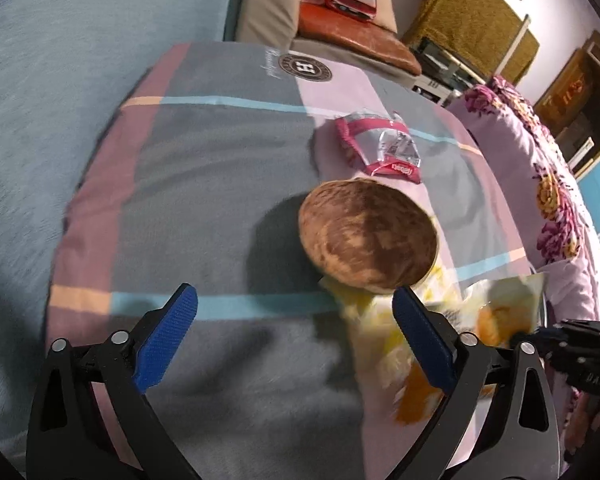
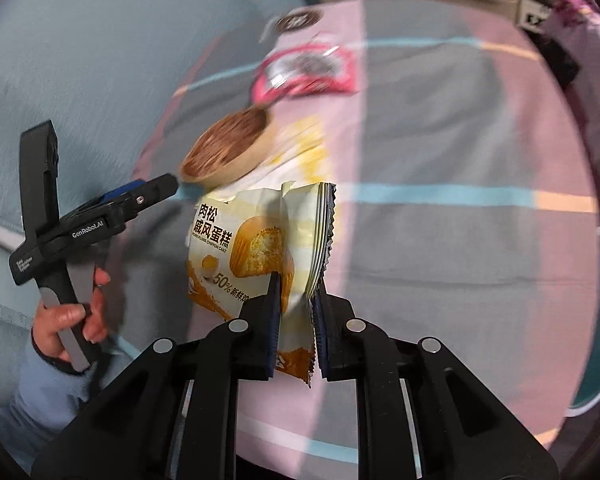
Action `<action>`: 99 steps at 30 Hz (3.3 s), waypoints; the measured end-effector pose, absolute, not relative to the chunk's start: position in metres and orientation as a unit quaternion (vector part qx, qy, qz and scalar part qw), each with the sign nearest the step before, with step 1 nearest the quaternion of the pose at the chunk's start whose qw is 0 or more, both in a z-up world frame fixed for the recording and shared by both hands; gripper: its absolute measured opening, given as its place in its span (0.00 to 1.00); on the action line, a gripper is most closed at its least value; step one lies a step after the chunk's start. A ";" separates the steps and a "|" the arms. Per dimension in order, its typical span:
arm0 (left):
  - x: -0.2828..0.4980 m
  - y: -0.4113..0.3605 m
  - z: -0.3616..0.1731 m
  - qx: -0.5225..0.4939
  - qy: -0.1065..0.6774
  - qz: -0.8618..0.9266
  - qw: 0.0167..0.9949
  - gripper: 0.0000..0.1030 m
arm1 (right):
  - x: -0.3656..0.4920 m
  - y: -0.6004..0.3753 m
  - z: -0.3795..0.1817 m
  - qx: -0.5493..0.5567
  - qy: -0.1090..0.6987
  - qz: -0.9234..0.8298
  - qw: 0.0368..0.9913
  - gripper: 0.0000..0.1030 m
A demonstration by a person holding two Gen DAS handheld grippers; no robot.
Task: Collect trash
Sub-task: 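Grasp the yellow cake packet with the right gripper while the left grasps the brown bowl, then carry bowl and packet over the teal wastebasket and open the left gripper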
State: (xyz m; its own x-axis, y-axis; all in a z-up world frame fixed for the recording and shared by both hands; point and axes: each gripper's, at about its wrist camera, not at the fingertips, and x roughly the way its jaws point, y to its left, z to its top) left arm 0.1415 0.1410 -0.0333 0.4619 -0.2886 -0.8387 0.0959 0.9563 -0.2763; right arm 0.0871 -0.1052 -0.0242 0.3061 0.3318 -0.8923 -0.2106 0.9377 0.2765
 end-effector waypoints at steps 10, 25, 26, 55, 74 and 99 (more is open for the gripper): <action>0.177 0.113 -0.056 -0.086 0.544 -0.101 0.828 0.41 | 0.086 -0.178 0.006 0.036 0.514 0.097 0.852 0.14; 0.146 0.052 -0.005 0.066 0.442 -0.062 0.893 0.07 | 0.086 -0.214 -0.005 0.041 0.491 0.077 0.867 0.14; 0.145 0.049 -0.002 0.069 0.439 -0.063 0.894 0.07 | 0.085 -0.218 -0.004 0.044 0.490 0.076 0.868 0.14; 0.090 -0.218 0.021 0.162 0.406 -0.289 0.852 0.07 | 0.003 -0.406 0.036 0.100 0.382 -0.081 0.915 0.15; 0.070 -0.350 -0.024 0.229 0.428 -0.362 0.796 0.07 | -0.034 -0.498 0.014 0.147 0.385 -0.156 0.898 0.15; 0.101 -0.315 -0.014 0.154 0.429 -0.348 0.819 0.88 | -0.007 -0.497 -0.005 0.140 0.420 -0.157 0.883 0.15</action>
State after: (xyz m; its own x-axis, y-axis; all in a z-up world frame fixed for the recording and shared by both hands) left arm 0.1010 -0.3153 -0.0136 0.3895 -0.4372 -0.8107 0.7018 0.7109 -0.0463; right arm -0.0074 -0.4969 -0.0047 0.5984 -0.1588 -0.7853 0.3945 0.9115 0.1164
